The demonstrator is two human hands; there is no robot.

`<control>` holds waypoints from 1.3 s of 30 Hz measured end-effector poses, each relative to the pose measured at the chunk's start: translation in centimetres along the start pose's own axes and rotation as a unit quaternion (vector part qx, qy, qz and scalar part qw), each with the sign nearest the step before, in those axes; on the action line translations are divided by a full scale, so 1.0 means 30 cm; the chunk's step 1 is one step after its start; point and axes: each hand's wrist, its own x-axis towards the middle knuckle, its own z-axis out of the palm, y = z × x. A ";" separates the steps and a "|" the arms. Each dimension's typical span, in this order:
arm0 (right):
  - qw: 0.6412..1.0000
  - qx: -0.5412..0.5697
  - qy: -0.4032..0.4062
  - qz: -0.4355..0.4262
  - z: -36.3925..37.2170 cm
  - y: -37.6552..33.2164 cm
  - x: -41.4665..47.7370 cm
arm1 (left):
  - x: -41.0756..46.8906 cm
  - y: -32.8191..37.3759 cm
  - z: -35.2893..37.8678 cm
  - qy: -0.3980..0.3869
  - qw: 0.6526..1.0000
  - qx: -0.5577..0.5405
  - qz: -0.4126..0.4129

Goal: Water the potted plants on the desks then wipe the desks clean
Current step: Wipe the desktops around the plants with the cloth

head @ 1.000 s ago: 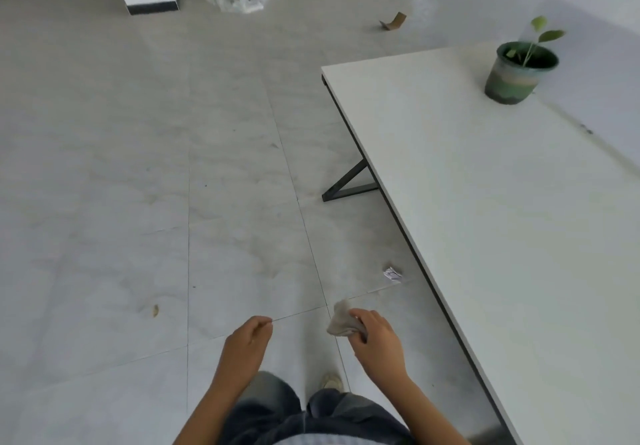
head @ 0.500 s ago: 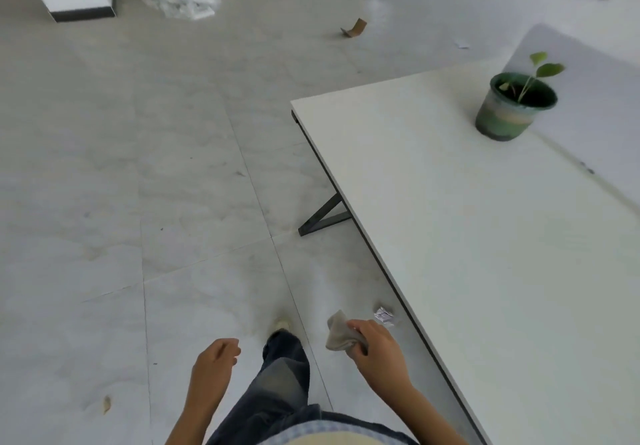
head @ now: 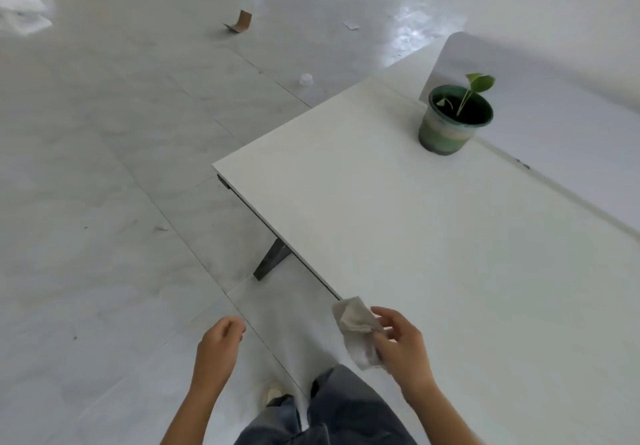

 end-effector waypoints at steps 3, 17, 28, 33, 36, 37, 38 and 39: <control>0.980 0.132 0.139 0.042 -0.142 -0.057 0.162 | 0.043 0.005 0.083 -0.051 0.998 0.021 -0.018; 0.929 -0.262 0.237 0.105 -0.490 -0.053 0.988 | 0.442 0.515 0.160 -0.012 0.995 0.068 0.078; 0.893 -0.439 0.094 0.040 -0.055 -0.089 0.767 | 0.847 0.769 0.538 -0.137 0.839 0.388 0.355; 0.880 -0.469 0.056 0.045 -0.003 -0.125 0.798 | 0.936 0.773 0.622 -0.168 0.744 0.512 0.395; 0.885 -0.448 0.094 0.084 -0.148 -0.140 0.900 | 0.939 0.766 0.626 -0.171 0.742 0.523 0.383; 0.889 -0.430 0.105 0.120 -0.210 -0.138 0.944 | 0.939 0.767 0.628 -0.174 0.742 0.524 0.379; 0.888 -0.416 0.117 0.157 -0.273 -0.135 0.994 | 0.944 0.768 0.631 -0.174 0.741 0.526 0.379; 0.885 -0.405 0.136 0.184 -0.340 -0.137 1.042 | 0.949 0.766 0.637 -0.169 0.742 0.523 0.383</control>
